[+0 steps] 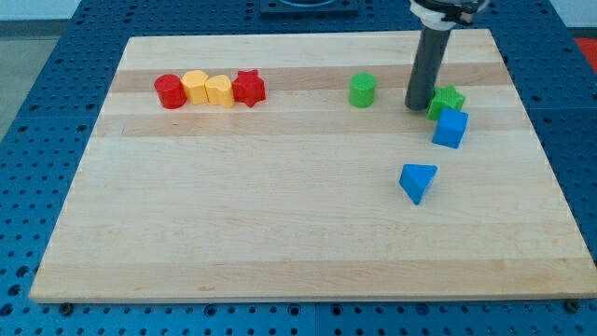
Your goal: Push green circle to the top of green star
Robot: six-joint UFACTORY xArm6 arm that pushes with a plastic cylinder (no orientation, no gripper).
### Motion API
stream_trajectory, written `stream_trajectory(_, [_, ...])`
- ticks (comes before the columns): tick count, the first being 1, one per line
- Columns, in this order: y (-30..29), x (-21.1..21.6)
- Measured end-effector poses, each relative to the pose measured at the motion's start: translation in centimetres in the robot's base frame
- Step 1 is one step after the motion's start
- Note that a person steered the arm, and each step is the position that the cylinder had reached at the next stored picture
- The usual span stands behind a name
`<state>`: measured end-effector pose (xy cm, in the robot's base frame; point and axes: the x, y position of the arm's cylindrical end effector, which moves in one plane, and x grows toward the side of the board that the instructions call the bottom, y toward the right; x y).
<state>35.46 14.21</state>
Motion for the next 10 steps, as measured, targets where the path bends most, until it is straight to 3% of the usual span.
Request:
stream_trajectory(3, [-10.1, 1.4])
stream_trajectory(4, [-11.6, 0.0])
stream_trajectory(5, [-9.7, -3.9])
stream_trajectory(6, [-4.9, -4.7])
stream_trajectory(8, [-5.8, -4.6])
stream_trajectory(10, [-5.9, -0.5])
